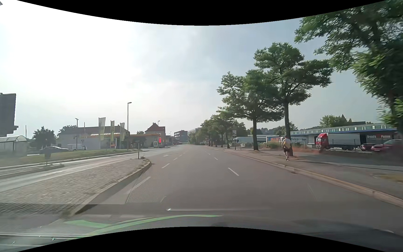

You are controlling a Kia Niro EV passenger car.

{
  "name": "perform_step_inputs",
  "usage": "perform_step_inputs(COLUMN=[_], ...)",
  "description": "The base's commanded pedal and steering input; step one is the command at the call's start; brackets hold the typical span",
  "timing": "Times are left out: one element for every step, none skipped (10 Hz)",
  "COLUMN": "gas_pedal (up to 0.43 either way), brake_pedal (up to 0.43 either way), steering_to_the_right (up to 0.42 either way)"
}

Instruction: Follow the waypoints while adhering to traffic rules and regulations

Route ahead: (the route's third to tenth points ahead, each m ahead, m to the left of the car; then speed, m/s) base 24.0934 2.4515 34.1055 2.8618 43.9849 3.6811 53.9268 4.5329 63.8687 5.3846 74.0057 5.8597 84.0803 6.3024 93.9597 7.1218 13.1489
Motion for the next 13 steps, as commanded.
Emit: perform_step_inputs(gas_pedal=[0.138, 0.138, 0.138, 0.138, 0.13, 0.13, 0.11, 0.11, 0.11, 0.11, 0.11, 0.11, 0.11], brake_pedal=[0.0, 0.0, 0.0, 0.0, 0.0, 0.0, 0.0, 0.0, 0.0, 0.0, 0.0, 0.0, 0.0], steering_to_the_right=[-0.002, -0.003, -0.003, -0.003, -0.004, -0.006, -0.007, -0.007, -0.007, -0.007, -0.007, -0.007, -0.007])
